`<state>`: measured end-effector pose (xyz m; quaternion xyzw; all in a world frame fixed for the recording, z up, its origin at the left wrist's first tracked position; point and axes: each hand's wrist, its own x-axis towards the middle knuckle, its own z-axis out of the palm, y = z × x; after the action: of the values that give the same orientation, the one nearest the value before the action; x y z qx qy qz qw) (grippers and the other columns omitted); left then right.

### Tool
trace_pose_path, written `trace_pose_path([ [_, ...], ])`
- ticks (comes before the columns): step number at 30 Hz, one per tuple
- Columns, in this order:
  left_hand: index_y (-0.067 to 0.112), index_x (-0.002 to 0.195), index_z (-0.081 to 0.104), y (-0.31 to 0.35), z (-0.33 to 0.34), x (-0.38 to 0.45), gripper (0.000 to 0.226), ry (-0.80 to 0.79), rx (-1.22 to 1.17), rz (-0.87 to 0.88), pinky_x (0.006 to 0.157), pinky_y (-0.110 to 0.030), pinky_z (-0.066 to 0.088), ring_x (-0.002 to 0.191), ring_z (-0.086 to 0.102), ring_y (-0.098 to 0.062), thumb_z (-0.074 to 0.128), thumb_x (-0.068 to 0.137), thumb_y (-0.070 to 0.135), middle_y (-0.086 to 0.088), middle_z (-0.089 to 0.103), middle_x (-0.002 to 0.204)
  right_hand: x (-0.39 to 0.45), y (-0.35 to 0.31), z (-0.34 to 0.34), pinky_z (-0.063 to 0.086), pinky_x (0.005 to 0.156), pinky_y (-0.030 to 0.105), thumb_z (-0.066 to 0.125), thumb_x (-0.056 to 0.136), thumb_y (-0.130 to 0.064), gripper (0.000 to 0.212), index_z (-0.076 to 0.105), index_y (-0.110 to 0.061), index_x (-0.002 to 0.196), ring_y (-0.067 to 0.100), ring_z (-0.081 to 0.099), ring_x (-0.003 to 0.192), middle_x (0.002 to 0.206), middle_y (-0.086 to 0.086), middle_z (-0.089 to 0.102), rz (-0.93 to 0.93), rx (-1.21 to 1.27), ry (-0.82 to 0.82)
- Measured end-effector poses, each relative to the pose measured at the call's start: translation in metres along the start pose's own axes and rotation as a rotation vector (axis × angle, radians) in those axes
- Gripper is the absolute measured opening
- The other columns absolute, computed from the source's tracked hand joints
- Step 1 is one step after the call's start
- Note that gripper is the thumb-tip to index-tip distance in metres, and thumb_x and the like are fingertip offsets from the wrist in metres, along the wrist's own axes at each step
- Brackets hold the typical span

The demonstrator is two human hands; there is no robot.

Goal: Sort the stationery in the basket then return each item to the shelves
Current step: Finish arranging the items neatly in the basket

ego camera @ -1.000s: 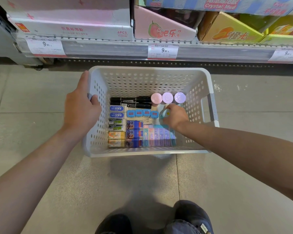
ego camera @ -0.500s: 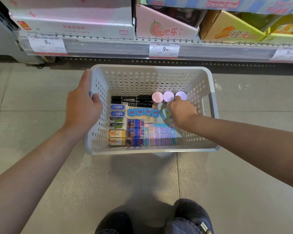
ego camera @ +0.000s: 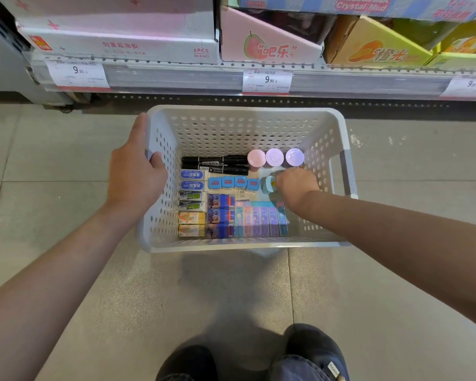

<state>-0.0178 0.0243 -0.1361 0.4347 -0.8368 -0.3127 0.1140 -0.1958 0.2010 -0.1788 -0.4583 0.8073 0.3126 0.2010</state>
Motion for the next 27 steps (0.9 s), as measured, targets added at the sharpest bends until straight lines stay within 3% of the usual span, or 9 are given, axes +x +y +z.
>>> trace_pose_path([
  [11,0.020,0.151,0.021,-0.001,0.002,0.000,0.063,0.009,0.002,0.008,0.057,-0.033,0.047,0.063,0.052,-0.019,0.048,0.096,0.007,-0.007,0.050,0.088,0.003,0.003,-0.002,0.051,0.081,0.034,0.054,0.090,-0.008,0.033,0.053,-0.009,0.122,0.029,0.061,0.108,0.119,0.010,0.061,0.023,0.103,-0.010],
  [16,0.018,0.151,0.021,-0.001,0.002,0.000,0.063,0.014,0.016,0.026,0.051,-0.023,0.039,0.064,0.050,-0.016,0.048,0.096,0.007,-0.006,0.050,0.094,0.001,0.003,-0.004,0.051,0.081,0.035,0.053,0.089,-0.007,0.029,0.055,-0.008,0.118,0.031,0.061,0.108,0.117,0.012,0.061,0.059,0.230,-0.003],
  [19,0.019,0.151,0.020,-0.001,0.001,0.000,0.063,0.007,0.005,0.015,0.054,-0.030,0.047,0.065,0.053,-0.019,0.048,0.096,0.007,-0.006,0.051,0.089,-0.001,0.004,-0.007,0.051,0.082,0.037,0.056,0.088,-0.012,0.029,0.056,-0.007,0.117,0.032,0.060,0.107,0.116,0.013,0.061,0.054,0.273,-0.022],
  [22,0.020,0.151,0.020,-0.002,0.002,0.000,0.064,0.006,0.002,0.011,0.055,-0.040,0.052,0.055,0.048,-0.018,0.048,0.095,0.007,-0.004,0.046,0.069,-0.001,0.005,-0.011,0.051,0.081,0.036,0.056,0.087,-0.008,0.028,0.056,-0.007,0.115,0.032,0.060,0.108,0.117,0.013,0.060,0.045,0.282,-0.066],
  [25,0.019,0.151,0.020,-0.003,0.002,0.001,0.064,0.005,0.000,0.014,0.054,-0.037,0.050,0.054,0.048,-0.016,0.048,0.095,0.007,-0.001,0.045,0.068,0.001,0.007,-0.016,0.049,0.083,0.031,0.051,0.089,-0.004,0.033,0.053,-0.007,0.122,0.028,0.056,0.114,0.119,0.009,0.056,0.009,0.197,-0.058],
  [27,0.018,0.151,0.020,-0.003,0.002,0.000,0.064,0.005,-0.002,0.021,0.055,-0.037,0.050,0.055,0.050,-0.018,0.048,0.095,0.008,-0.003,0.048,0.070,0.000,0.015,-0.025,0.046,0.079,0.028,0.058,0.087,-0.012,0.039,0.049,-0.011,0.124,0.026,0.054,0.114,0.112,0.006,0.054,-0.056,0.133,-0.026],
])
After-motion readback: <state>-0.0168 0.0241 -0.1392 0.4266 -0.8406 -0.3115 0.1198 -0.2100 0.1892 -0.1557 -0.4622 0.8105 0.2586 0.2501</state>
